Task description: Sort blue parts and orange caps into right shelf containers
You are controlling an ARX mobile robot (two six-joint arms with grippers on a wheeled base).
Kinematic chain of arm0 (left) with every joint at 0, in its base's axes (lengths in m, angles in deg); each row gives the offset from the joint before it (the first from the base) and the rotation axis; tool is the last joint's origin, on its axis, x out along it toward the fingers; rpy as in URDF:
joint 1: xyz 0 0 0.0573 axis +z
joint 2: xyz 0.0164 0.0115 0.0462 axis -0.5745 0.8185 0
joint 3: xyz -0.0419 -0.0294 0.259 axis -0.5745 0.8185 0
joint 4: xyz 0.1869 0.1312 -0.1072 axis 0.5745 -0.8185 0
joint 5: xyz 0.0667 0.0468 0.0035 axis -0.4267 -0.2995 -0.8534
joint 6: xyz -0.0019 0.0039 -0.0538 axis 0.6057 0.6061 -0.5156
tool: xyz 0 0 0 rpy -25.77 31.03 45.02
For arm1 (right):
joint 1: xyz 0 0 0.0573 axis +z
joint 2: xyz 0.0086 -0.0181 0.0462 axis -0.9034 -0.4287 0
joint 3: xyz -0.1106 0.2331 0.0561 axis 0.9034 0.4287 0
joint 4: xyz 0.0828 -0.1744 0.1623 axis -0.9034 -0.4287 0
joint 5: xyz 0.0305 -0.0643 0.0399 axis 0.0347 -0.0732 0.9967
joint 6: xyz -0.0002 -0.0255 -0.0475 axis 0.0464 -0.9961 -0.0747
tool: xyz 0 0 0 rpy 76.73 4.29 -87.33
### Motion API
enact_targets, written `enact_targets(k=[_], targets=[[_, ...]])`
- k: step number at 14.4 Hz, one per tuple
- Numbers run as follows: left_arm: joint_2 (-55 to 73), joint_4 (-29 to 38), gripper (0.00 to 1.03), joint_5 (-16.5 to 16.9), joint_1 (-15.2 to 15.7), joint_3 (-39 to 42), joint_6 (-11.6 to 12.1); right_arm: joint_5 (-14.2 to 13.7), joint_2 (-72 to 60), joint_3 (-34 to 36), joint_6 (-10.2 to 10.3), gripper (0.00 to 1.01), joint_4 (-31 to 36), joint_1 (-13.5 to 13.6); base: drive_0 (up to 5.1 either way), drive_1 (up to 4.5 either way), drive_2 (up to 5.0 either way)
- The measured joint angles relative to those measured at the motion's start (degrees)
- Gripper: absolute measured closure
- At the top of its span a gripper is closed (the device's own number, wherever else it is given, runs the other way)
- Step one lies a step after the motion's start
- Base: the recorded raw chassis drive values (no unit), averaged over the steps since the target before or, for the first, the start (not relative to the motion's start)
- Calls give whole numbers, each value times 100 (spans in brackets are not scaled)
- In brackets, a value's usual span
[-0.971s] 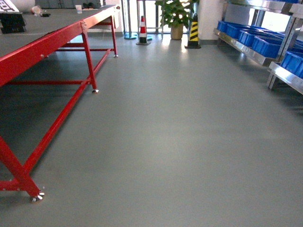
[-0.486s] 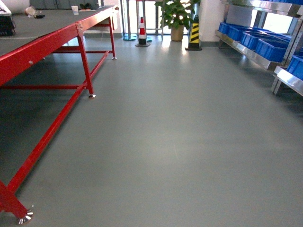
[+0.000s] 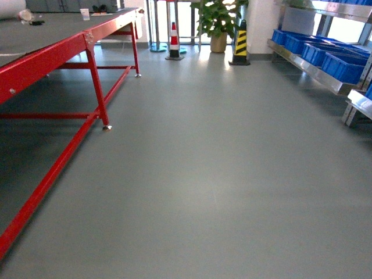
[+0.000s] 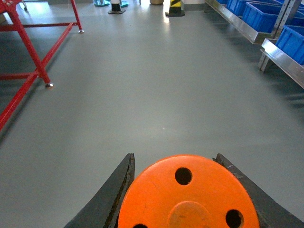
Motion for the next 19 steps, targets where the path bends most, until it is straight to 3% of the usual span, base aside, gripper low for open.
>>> enact_targets(k=[19], targets=[[2, -2, 59, 4, 2, 0, 0, 13, -9, 0, 0, 58, -17, 0, 1, 433, -431]])
